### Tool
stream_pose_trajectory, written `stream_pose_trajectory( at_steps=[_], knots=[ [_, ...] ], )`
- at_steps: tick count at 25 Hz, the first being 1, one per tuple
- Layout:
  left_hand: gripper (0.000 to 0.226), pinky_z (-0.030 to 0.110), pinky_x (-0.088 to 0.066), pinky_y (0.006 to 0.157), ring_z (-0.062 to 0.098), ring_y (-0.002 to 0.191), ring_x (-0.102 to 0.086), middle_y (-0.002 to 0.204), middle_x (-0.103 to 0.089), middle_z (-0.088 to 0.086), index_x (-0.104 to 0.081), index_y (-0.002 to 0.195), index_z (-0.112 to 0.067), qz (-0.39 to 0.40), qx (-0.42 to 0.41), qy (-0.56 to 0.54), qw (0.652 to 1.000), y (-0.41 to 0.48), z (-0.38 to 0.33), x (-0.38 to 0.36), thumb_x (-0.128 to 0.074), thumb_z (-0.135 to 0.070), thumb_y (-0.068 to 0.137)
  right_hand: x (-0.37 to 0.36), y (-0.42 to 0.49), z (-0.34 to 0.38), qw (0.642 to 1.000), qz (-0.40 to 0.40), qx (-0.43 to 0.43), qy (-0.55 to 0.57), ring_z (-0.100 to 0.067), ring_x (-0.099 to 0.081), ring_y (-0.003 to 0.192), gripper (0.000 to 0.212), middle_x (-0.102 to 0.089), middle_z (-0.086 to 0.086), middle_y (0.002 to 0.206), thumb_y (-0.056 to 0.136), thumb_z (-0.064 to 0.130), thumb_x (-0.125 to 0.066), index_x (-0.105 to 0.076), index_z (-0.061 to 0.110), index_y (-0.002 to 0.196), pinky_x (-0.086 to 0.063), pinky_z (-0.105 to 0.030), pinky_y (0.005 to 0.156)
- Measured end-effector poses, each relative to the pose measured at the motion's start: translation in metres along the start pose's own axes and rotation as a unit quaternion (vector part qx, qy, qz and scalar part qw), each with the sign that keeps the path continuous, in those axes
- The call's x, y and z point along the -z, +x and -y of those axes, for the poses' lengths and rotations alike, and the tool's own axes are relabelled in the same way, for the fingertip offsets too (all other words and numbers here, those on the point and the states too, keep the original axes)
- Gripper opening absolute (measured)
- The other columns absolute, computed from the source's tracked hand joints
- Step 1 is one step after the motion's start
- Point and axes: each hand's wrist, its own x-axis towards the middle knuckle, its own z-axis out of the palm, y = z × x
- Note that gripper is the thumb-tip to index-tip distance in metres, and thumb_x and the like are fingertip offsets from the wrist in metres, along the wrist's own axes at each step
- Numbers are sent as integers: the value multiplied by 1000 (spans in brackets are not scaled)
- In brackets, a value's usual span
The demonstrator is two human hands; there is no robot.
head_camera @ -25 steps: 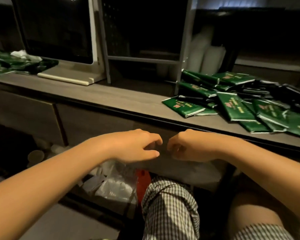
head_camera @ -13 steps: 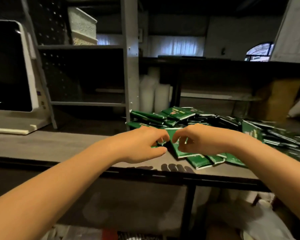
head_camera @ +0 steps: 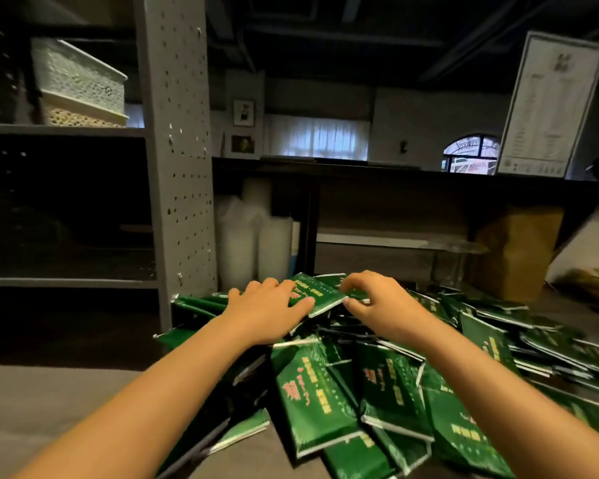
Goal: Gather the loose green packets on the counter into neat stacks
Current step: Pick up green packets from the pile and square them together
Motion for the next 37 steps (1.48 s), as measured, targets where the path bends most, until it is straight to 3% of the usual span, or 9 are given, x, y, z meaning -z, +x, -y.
stream_pose_trajectory(
  at_steps=[6,15,17,19,22,25,29,33,37],
  knots=[
    [64,63,-12,109,25,144,-14,159,-11,-6,-8,149,-36,42,24,1,999,42,3,-41,-20,-64,92,-48,36,-15,997,42,-29,-50,-26,-39,132,52,-40,-3,147,98,42,-35,-27,26,147,-33,-38,107],
    [65,62,-1,111,20,147,3,160,5,-8,8,148,-38,3,-46,-4,999,63,-2,-63,-20,-61,94,-59,45,-39,992,-21,-124,-15,-23,-40,126,55,-46,-1,135,94,52,-41,-40,18,137,-35,-38,103],
    [67,57,-2,113,19,146,-2,160,-1,-8,6,150,-33,-25,-55,3,998,57,-1,-60,-22,-59,94,-59,40,-41,990,-55,-125,40,-21,-47,117,48,-53,2,119,91,49,-50,-44,19,127,-35,-36,100],
    [66,51,-14,113,19,140,-24,153,-25,-2,-1,151,-25,-122,-83,43,988,51,-1,-59,-19,-56,94,-60,34,-38,986,-95,-111,76,-18,-52,105,36,-55,7,102,89,43,-56,-43,23,116,-35,-36,97],
    [64,41,-43,91,19,107,-58,120,-60,-1,-36,142,-15,-234,-124,51,963,41,-3,-48,-22,-50,91,-59,29,-34,978,-132,-97,130,-17,-52,104,33,-52,9,101,89,30,-60,-37,27,113,-39,-37,97],
    [64,35,-37,95,15,116,-50,129,-51,-5,-33,142,-17,-247,-112,34,962,31,-3,-34,-15,-50,91,-49,26,-28,961,-156,-69,220,-3,-51,93,45,-47,14,110,92,15,-57,-36,23,131,-41,-20,86],
    [51,29,-24,104,12,128,-33,142,-35,-8,-19,144,-25,-204,-98,-39,973,30,-9,-24,-30,-44,99,-43,21,-31,970,-161,-31,180,1,-45,106,47,-47,16,117,94,13,-53,-36,22,137,-33,-13,88],
    [60,29,-20,111,11,137,-24,152,-25,-7,-9,149,-25,-173,-71,-135,973,21,-7,-30,-35,-44,98,-42,21,-31,970,-194,-19,143,-12,-44,117,49,-52,7,124,94,12,-51,-34,21,139,-39,-25,96],
    [80,26,-22,110,7,139,-23,155,-17,-7,12,147,-34,-194,-61,-313,928,4,0,-33,-46,-43,93,-36,19,-15,949,-203,32,239,5,-37,123,57,-39,18,132,96,12,-48,-23,26,146,-33,-19,104]
  ],
)
